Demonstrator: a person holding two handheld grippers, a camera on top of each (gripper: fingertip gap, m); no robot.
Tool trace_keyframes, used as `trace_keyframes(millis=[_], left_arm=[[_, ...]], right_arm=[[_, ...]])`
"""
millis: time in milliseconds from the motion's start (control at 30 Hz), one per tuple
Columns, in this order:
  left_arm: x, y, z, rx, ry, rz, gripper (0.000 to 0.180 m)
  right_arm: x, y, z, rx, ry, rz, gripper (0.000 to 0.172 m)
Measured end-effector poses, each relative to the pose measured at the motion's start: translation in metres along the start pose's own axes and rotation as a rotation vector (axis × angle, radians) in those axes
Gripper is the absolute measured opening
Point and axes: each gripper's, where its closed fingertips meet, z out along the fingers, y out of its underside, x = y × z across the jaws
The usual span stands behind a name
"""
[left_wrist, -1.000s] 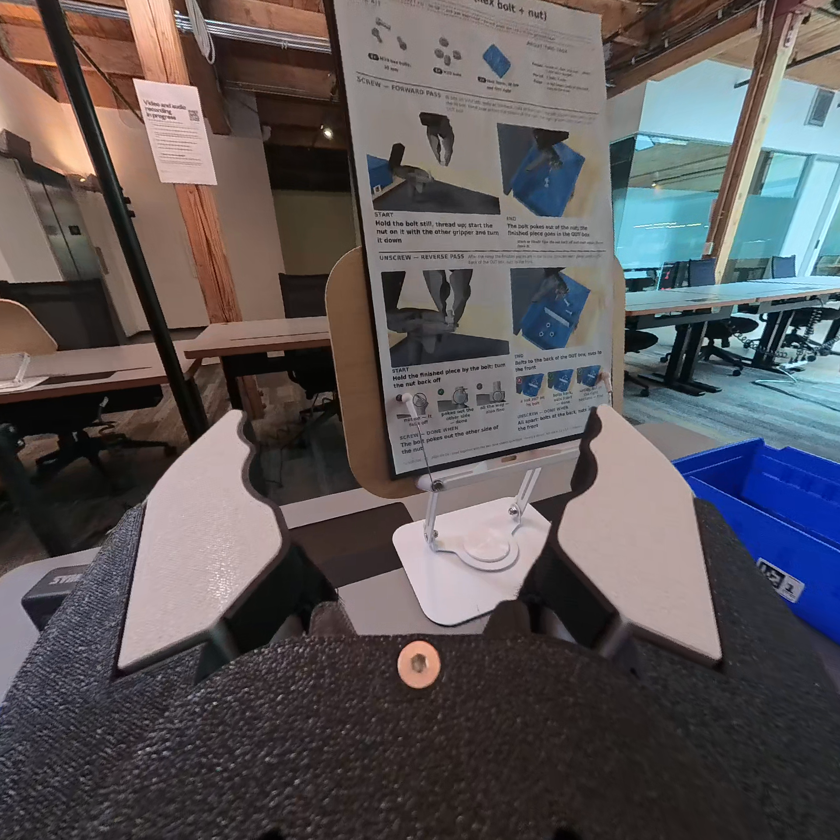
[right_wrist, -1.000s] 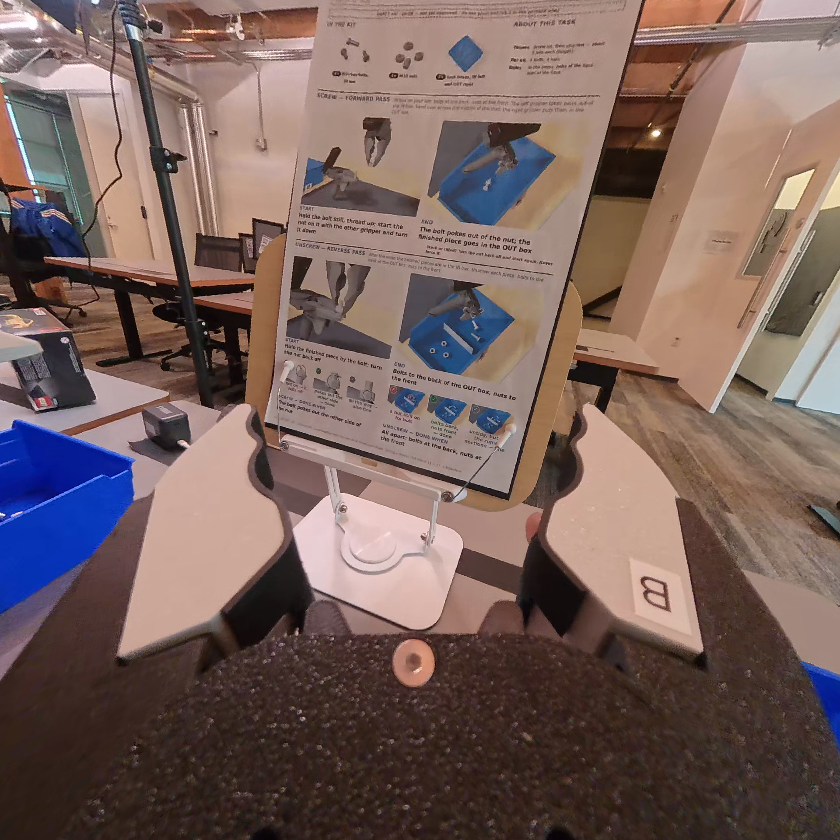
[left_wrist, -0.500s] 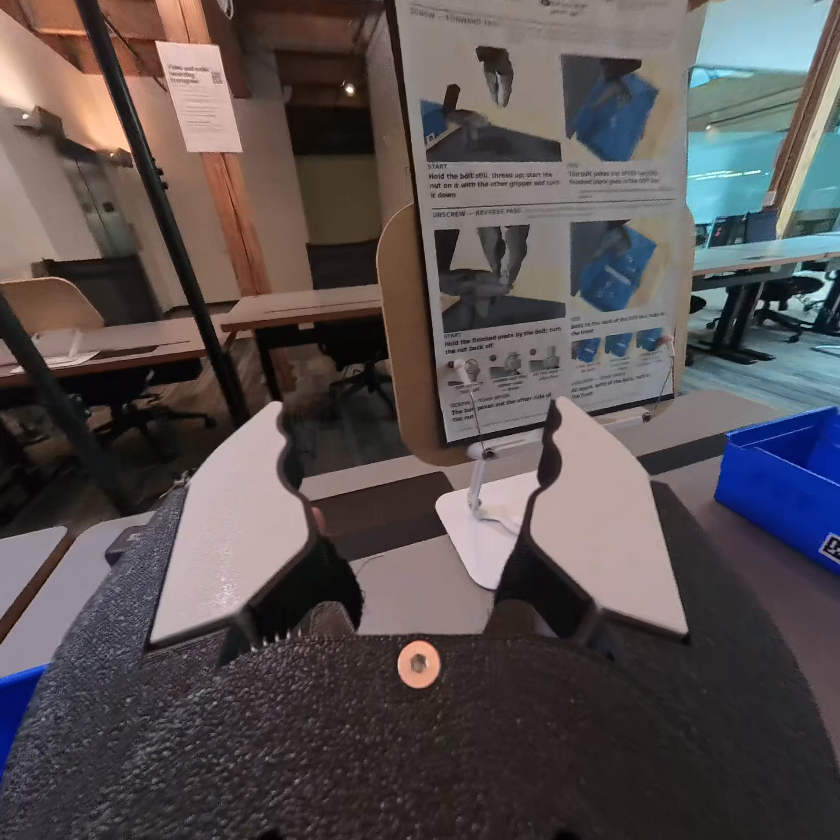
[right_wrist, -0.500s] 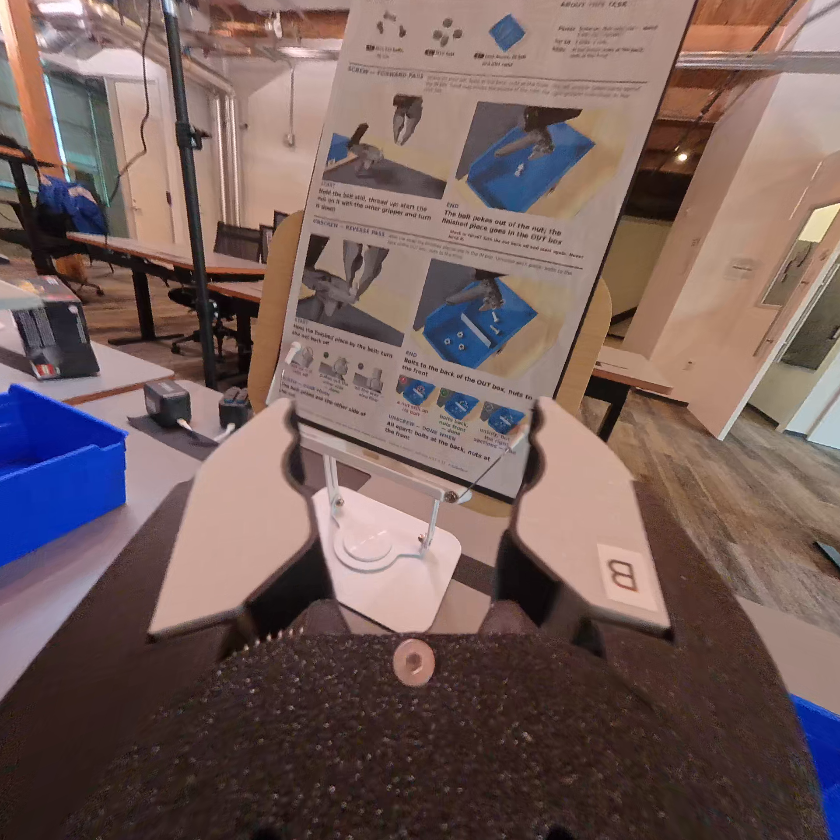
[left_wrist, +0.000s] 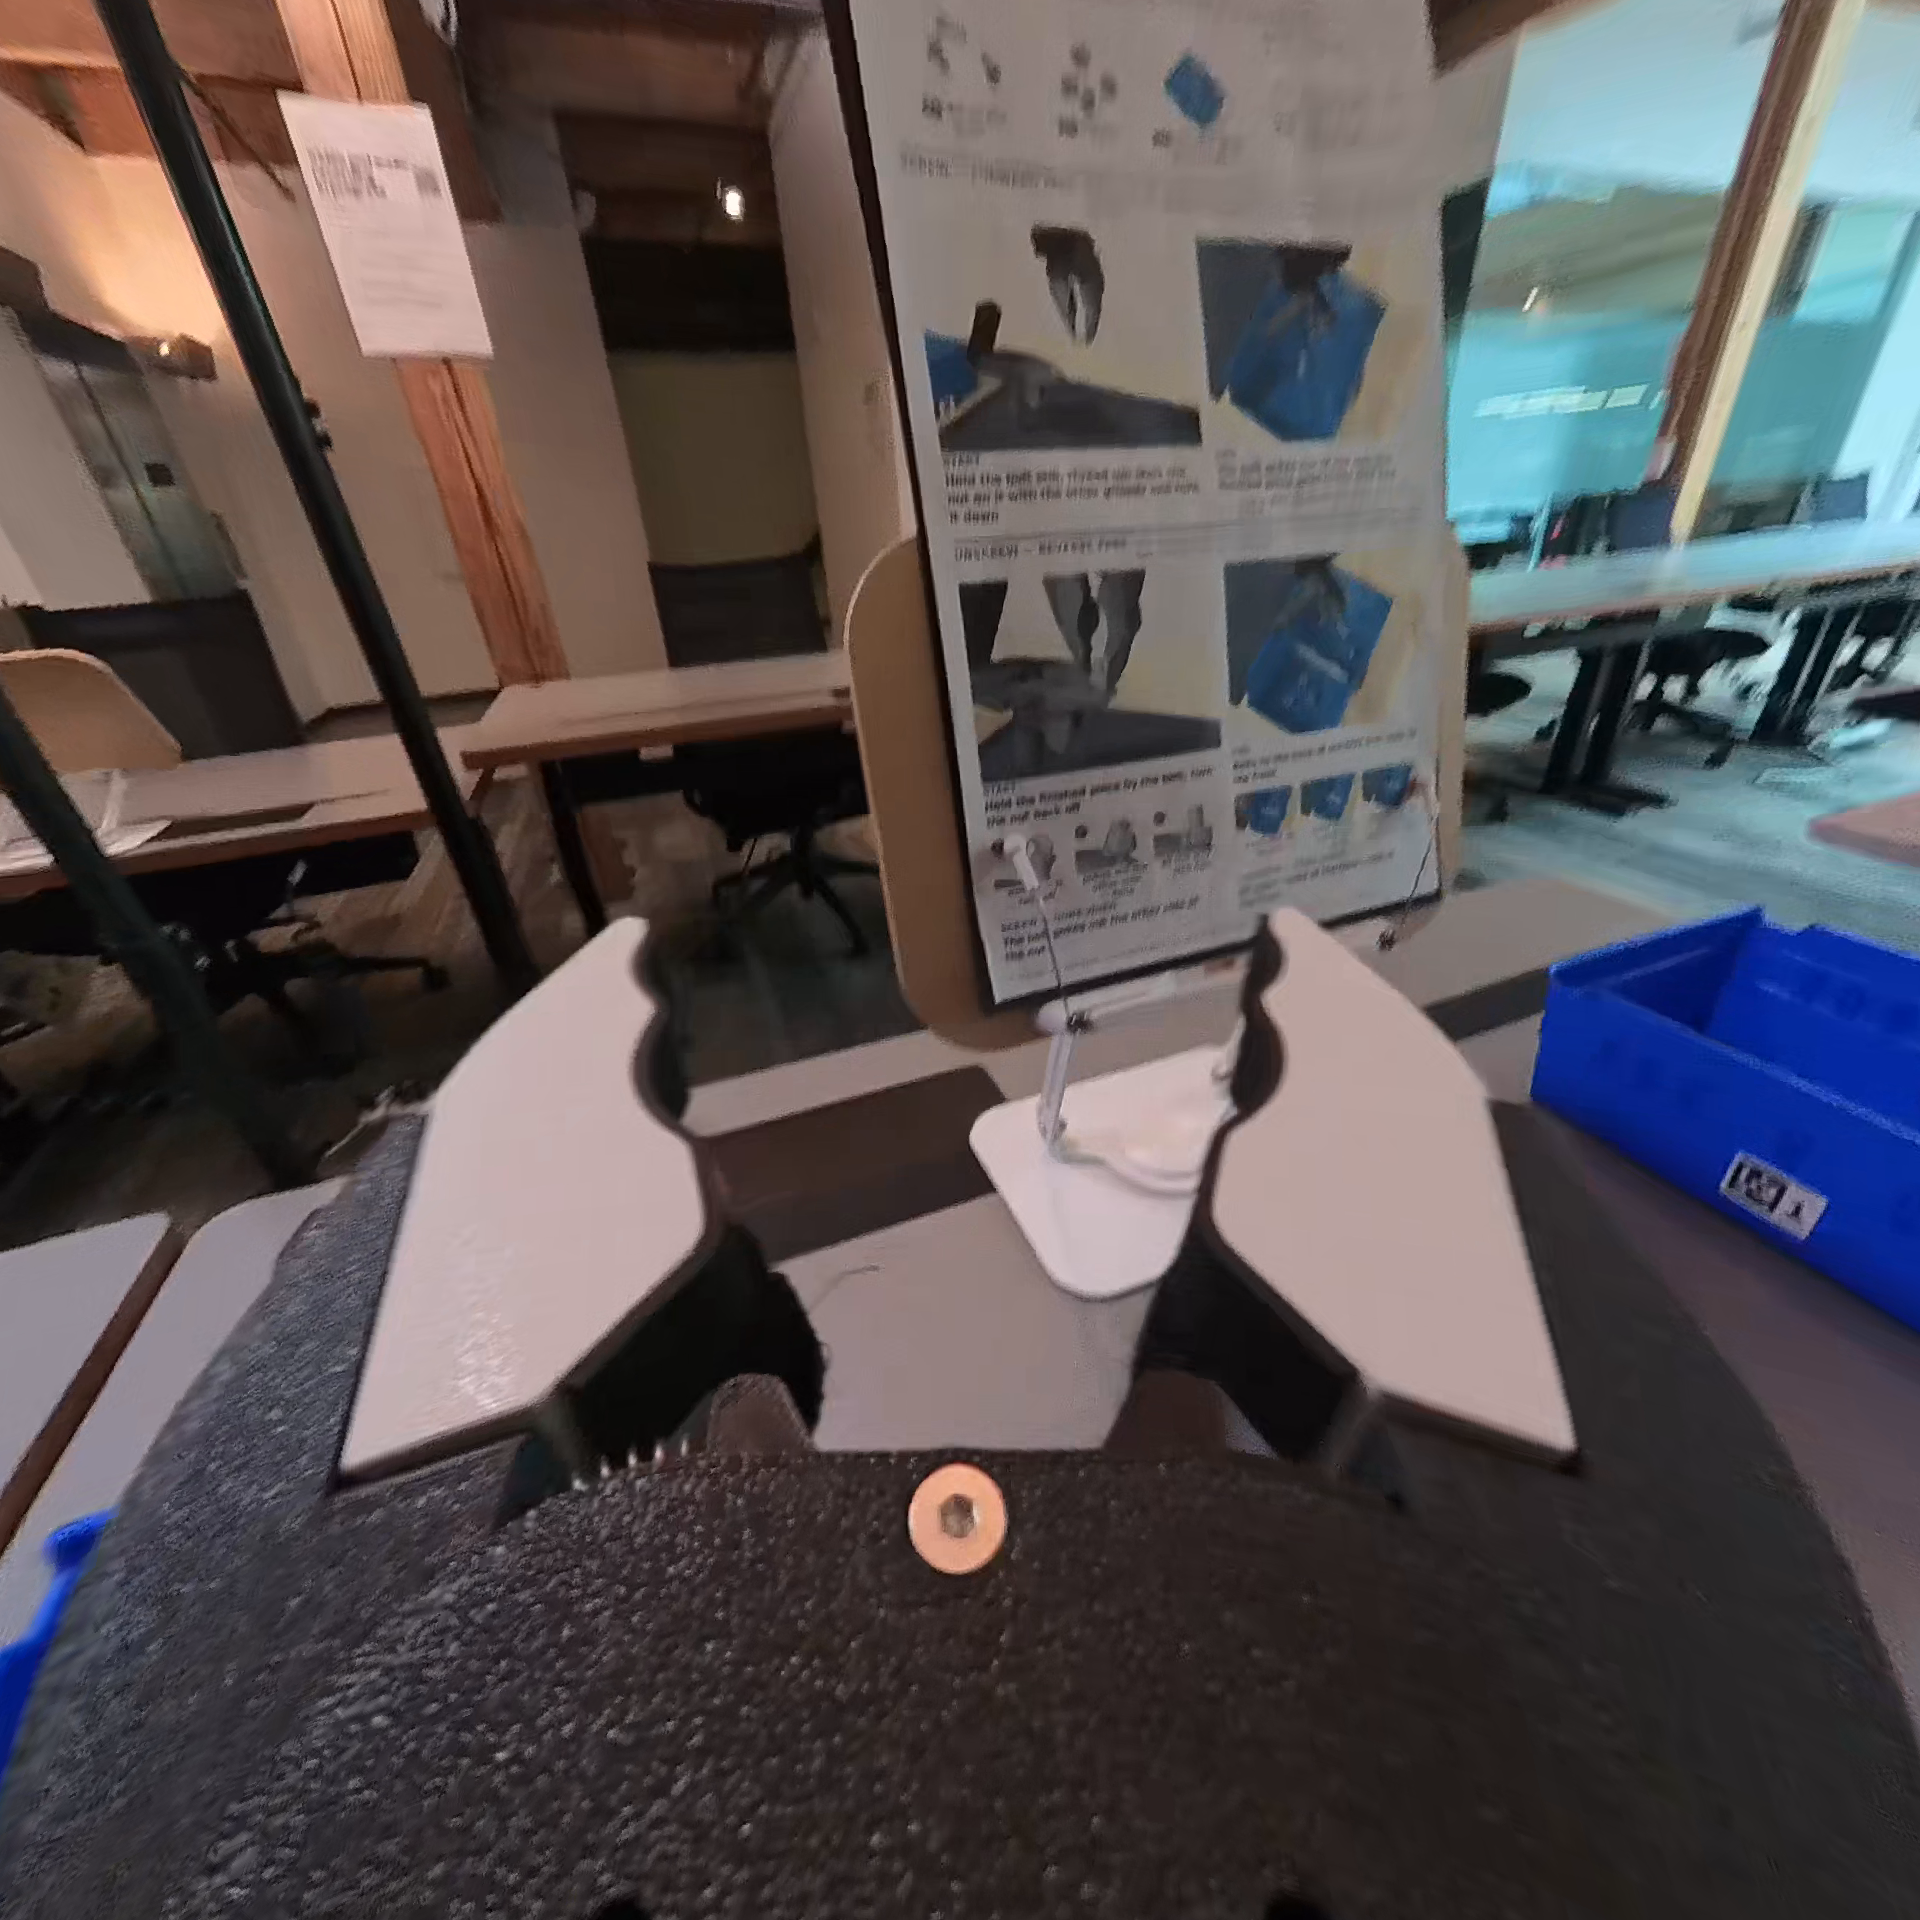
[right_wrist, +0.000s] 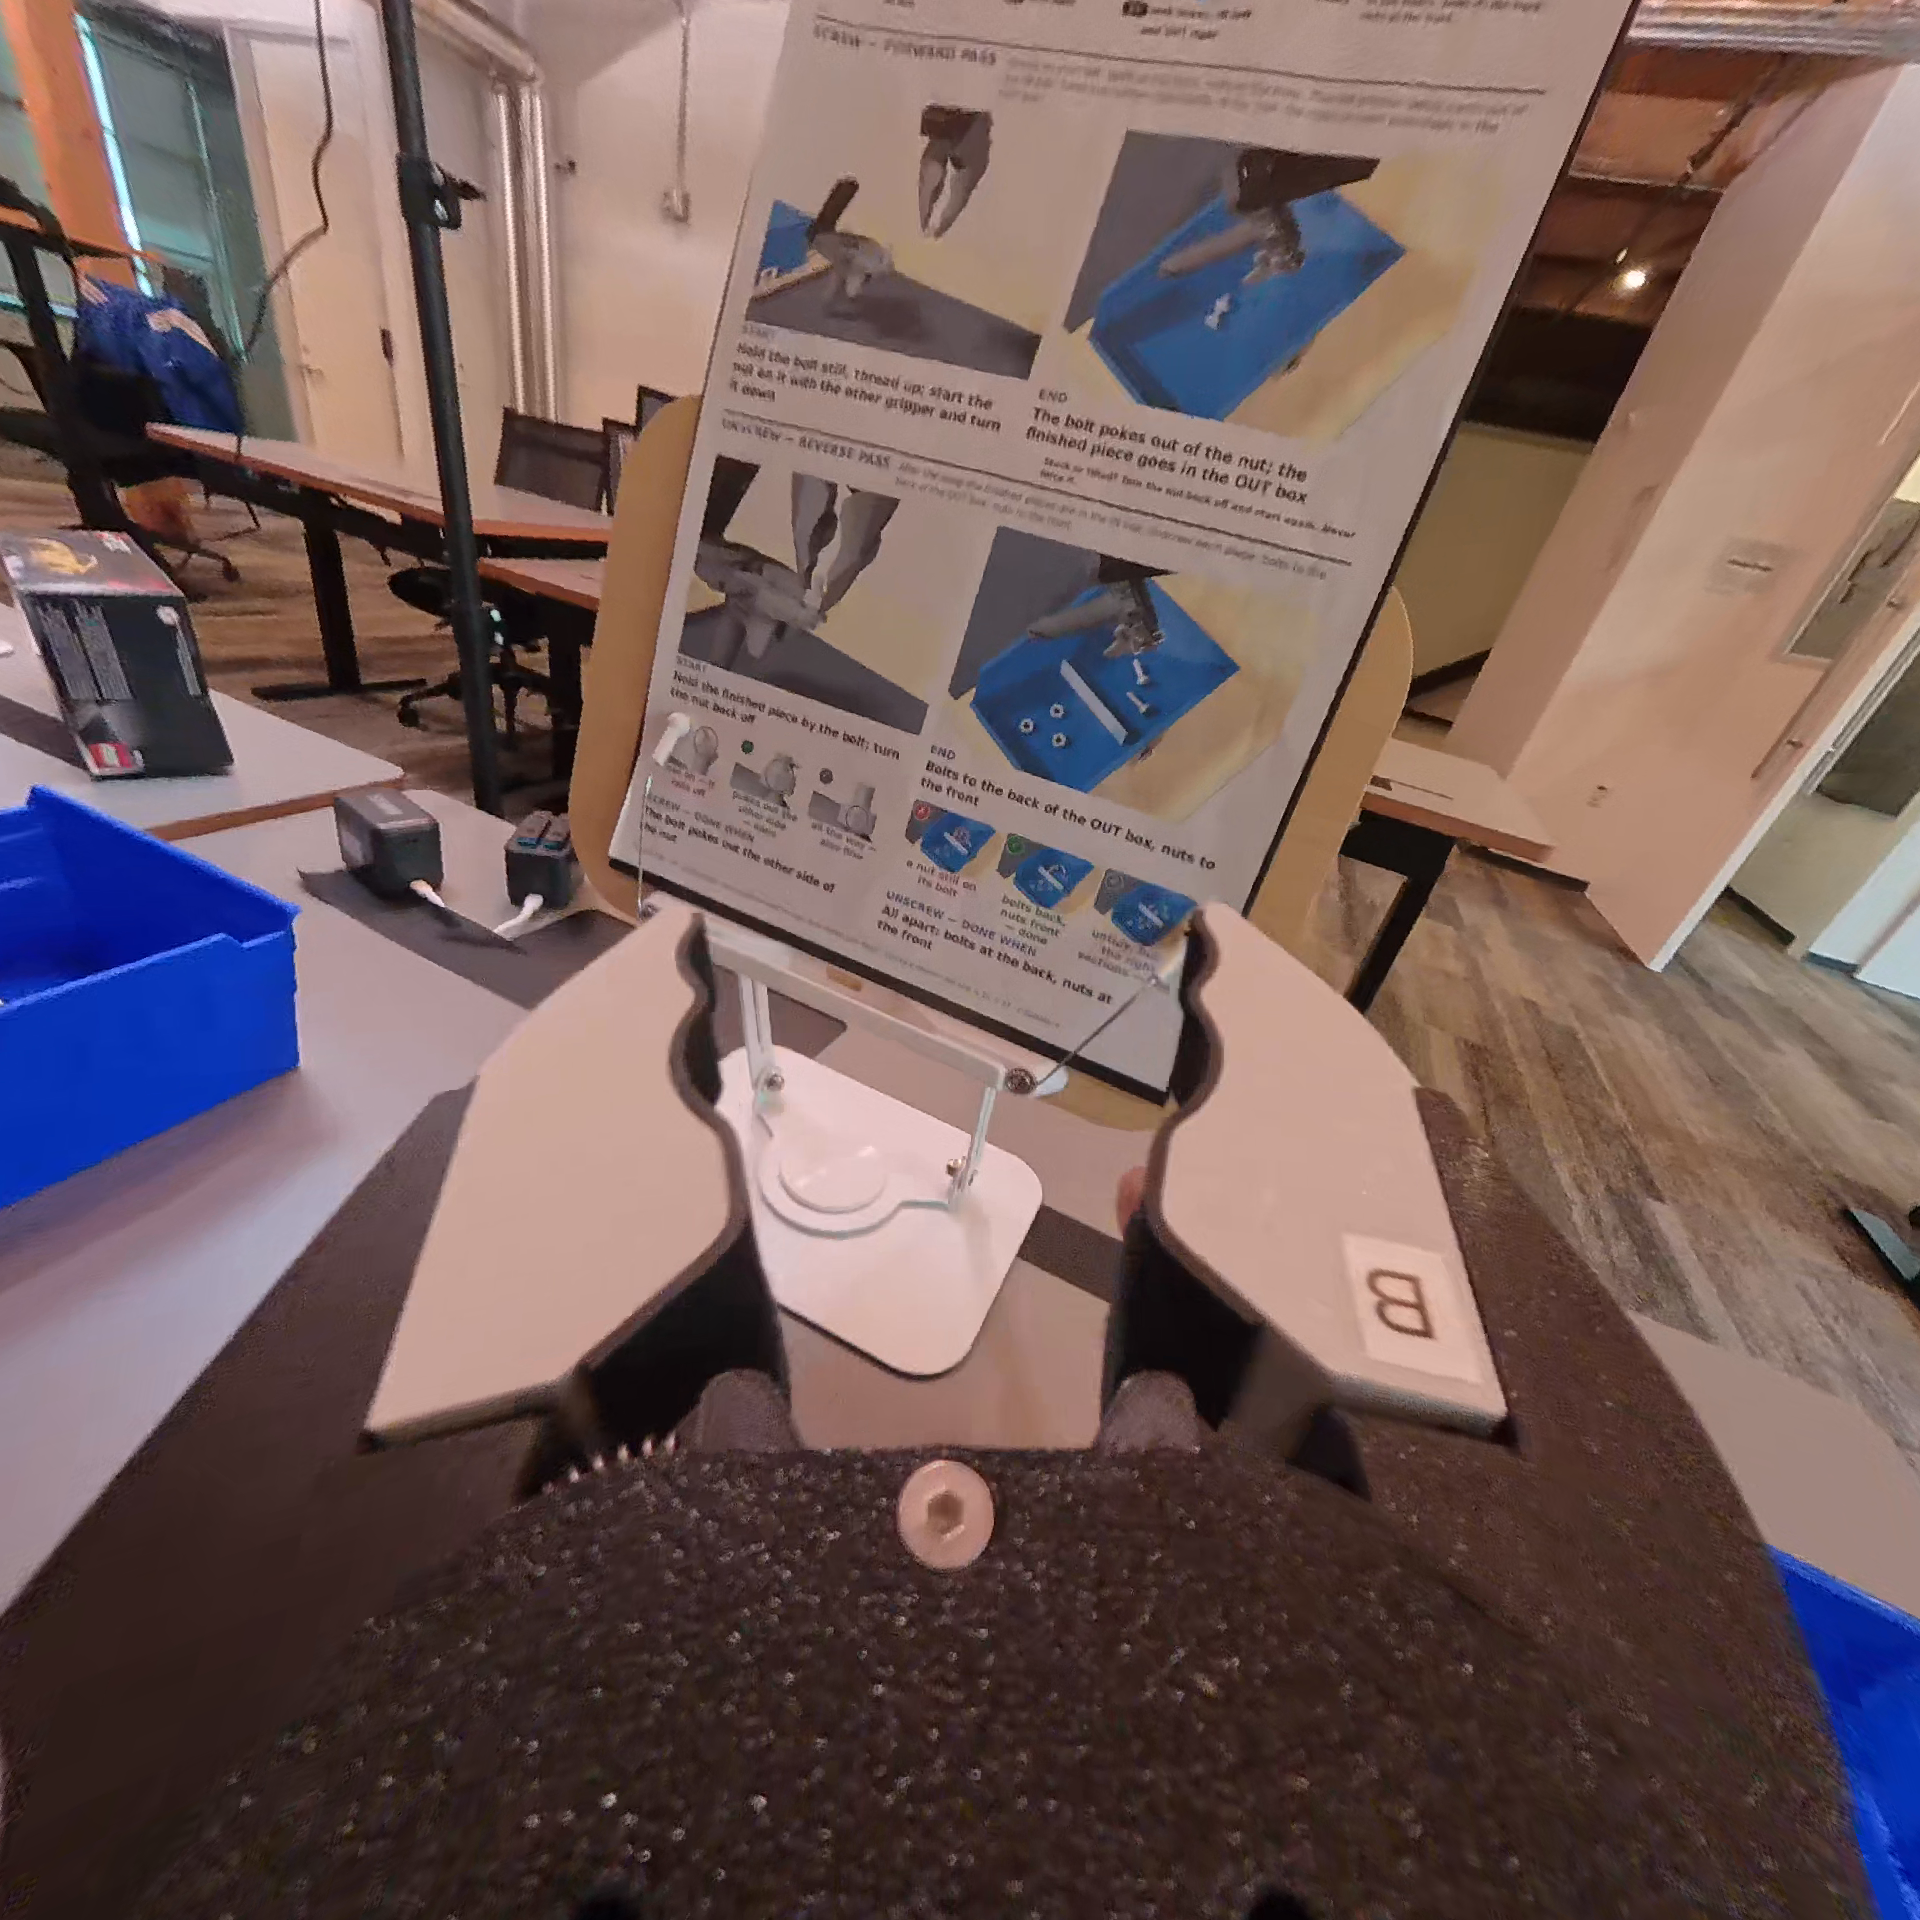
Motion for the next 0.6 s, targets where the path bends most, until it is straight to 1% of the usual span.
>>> trace_keyframes(millis=[33,67,100,133,200,267,300,333,367,400,433,533,600], left_arm=[[-0.001,0.003,-0.003,-0.039,-0.019,0.021,0.108],[-0.003,0.001,-0.007,-0.042,-0.04,0.056,0.087],[-0.002,-0.006,-0.014,0.016,-0.044,0.086,0.065],[0.002,-0.013,-0.018,0.067,-0.025,0.073,0.043],[0.013,-0.012,-0.019,0.037,0.048,0.064,0.0],[0.014,-0.005,-0.017,-0.02,0.045,0.094,0.001],[0.013,-0.001,-0.016,-0.047,0.037,0.094,0.027],[0.012,0.001,-0.014,-0.067,0.023,0.084,0.048],[0.01,0.003,-0.012,-0.087,0.008,0.076,0.069],[0.008,0.005,-0.01,-0.102,-0.003,0.079,0.09],[0.006,0.005,-0.01,-0.094,-0.017,0.085,0.111],[0.007,0.002,-0.01,-0.064,-0.007,0.075,0.105],[0.008,0.001,-0.013,-0.063,0.01,0.069,0.097]], right_arm=[[0.0,0.002,-0.001,-0.02,0.001,-0.012,0.084],[-0.002,0.004,-0.003,-0.041,-0.02,-0.035,0.047],[-0.006,0.004,-0.006,-0.037,-0.055,-0.057,0.0],[-0.009,0.002,-0.008,-0.023,-0.076,-0.05,0.0],[-0.013,0.003,-0.008,-0.043,-0.113,-0.034,0.0],[-0.01,0.002,-0.008,-0.026,-0.096,-0.043,0.0],[-0.007,-0.002,-0.008,0.0,-0.073,-0.041,0.019],[-0.005,-0.005,-0.007,0.023,-0.055,-0.035,0.053],[-0.004,-0.005,-0.007,0.016,-0.045,-0.028,0.078],[-0.003,-0.002,-0.006,-0.011,-0.039,-0.026,0.091],[-0.001,0.001,-0.005,-0.037,-0.033,-0.031,0.098],[0.004,0.002,-0.006,-0.041,-0.003,-0.04,0.096],[0.004,0.002,-0.006,-0.044,-0.016,-0.015,0.093]])
